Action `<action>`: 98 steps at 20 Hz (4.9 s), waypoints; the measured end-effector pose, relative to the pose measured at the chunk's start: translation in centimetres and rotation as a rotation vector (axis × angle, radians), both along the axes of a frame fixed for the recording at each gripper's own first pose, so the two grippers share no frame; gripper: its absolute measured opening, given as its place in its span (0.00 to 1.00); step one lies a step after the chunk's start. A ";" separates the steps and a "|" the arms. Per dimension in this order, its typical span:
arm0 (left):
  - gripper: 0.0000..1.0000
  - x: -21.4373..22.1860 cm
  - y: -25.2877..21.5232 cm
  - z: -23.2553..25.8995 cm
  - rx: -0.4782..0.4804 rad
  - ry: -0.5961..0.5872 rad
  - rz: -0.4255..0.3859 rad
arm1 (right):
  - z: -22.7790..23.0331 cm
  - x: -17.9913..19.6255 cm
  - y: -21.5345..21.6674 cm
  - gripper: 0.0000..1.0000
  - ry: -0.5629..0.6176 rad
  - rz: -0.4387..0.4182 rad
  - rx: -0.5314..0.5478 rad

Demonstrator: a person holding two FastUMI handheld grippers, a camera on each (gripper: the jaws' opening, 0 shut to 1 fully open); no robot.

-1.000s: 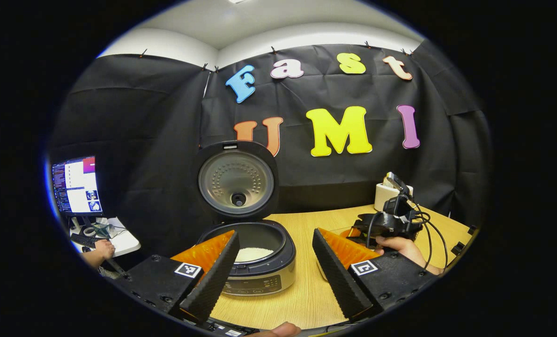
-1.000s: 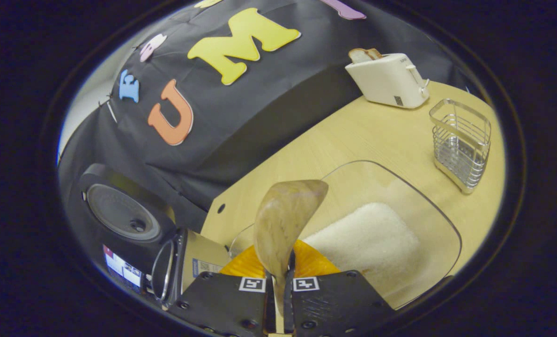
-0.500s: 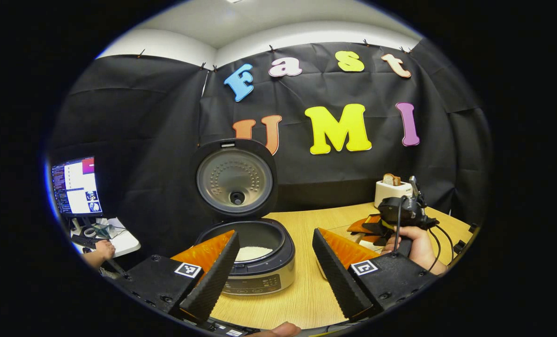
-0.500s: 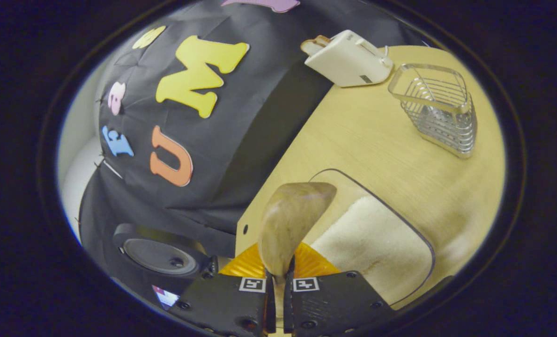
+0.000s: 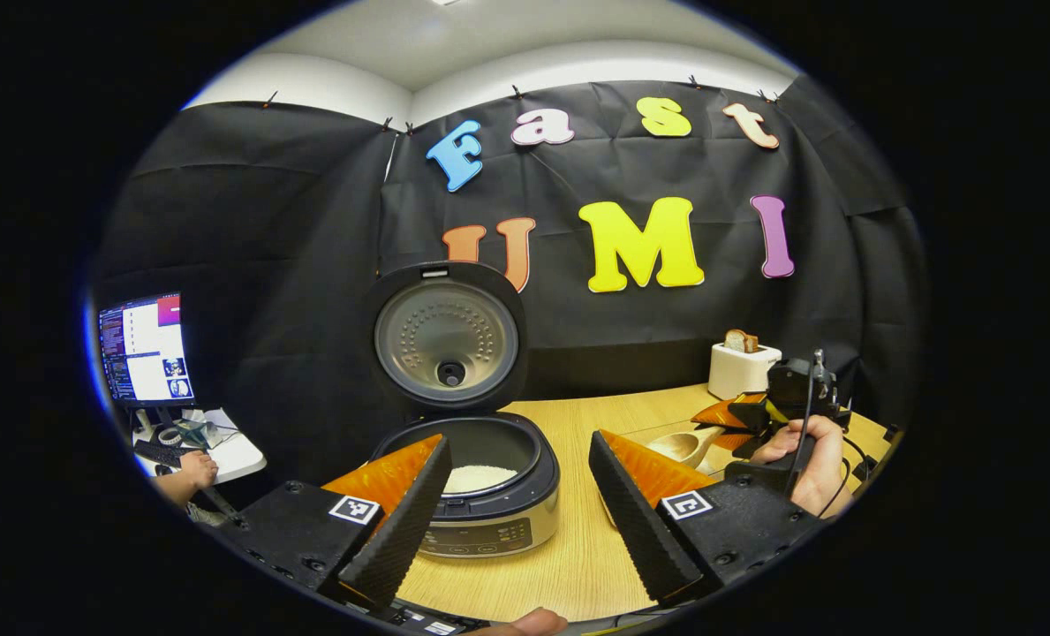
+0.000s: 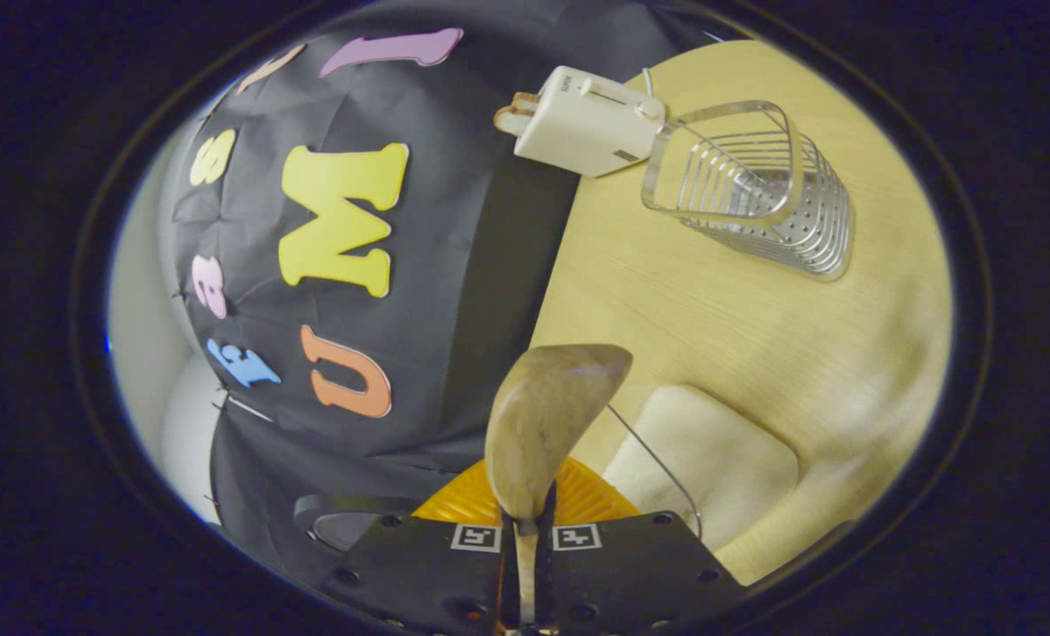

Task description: Close the left gripper, press the button to open the rice cooker; take a wooden spoon from the chopstick holder with the right hand, scoop a spoonful of rice and pour it into the rice cooker, then put the wooden spoon back into the chopstick holder.

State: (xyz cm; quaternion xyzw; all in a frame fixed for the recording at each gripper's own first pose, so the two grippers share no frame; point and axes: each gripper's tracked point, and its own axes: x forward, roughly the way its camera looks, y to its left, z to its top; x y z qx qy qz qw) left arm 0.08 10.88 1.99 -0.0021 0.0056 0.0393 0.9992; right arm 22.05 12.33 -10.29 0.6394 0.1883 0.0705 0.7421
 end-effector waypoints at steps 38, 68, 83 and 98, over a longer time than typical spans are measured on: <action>1.00 -3.4 11.1 -0.6 -0.078 -0.020 0.112 | 17.8 -1.8 22.2 0.07 -0.203 0.115 -0.279; 0.99 -4.3 14.6 -0.8 -0.096 -0.037 0.189 | 15.4 -1.2 30.7 0.08 -0.426 0.158 -1.665; 0.99 -4.2 12.1 0.7 -0.069 -0.074 0.158 | 16.8 -4.1 30.1 0.09 -0.560 0.059 -1.777; 1.00 -3.4 7.5 1.6 -0.040 -0.084 0.069 | 17.3 0.1 8.1 0.10 -0.270 -0.132 -1.593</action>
